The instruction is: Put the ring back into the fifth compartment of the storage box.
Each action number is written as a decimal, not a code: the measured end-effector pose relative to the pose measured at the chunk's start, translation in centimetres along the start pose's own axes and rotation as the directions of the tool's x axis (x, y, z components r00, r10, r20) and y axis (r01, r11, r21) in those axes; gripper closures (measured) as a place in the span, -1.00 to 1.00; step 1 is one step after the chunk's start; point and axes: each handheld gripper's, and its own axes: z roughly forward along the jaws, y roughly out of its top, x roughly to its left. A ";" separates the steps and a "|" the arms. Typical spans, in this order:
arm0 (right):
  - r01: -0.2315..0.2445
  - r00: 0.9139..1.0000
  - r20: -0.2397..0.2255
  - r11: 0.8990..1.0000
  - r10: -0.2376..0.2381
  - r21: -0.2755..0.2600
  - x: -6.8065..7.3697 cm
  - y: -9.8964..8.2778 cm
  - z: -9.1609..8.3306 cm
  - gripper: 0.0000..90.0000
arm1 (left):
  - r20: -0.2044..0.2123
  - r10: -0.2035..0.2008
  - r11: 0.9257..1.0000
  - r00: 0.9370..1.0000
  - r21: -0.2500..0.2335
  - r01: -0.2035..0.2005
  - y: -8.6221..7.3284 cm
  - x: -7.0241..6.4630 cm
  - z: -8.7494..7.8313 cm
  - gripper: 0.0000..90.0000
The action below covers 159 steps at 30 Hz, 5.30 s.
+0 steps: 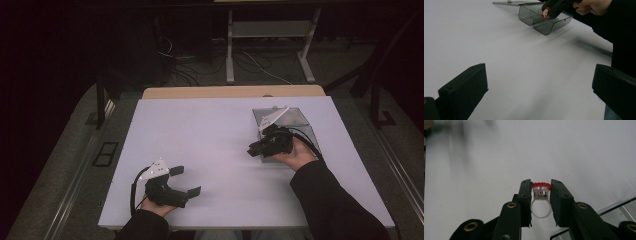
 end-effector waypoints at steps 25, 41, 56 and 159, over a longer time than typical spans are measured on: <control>-0.052 0.997 0.057 0.998 0.054 -0.047 -1.4 -0.4 -3.4 0.57 | -0.001 -0.002 1.000 1.000 -0.001 0.002 0.0 0.0 0.0 -1.00; -0.092 0.991 0.087 0.993 0.098 -0.076 -3.0 -1.2 -5.1 0.57 | -0.002 -0.001 1.000 1.000 0.000 0.001 0.0 0.0 0.0 -1.00; -0.142 0.980 0.124 0.983 0.157 -0.119 -4.6 -2.3 -6.9 0.57 | -0.002 -0.001 1.000 1.000 0.000 0.001 0.0 0.0 0.0 -1.00; -0.350 0.903 0.192 0.917 0.384 -0.192 -4.8 -6.3 -8.0 -0.99 | 0.008 0.004 1.000 1.000 0.007 -0.004 0.0 -0.2 0.2 -1.00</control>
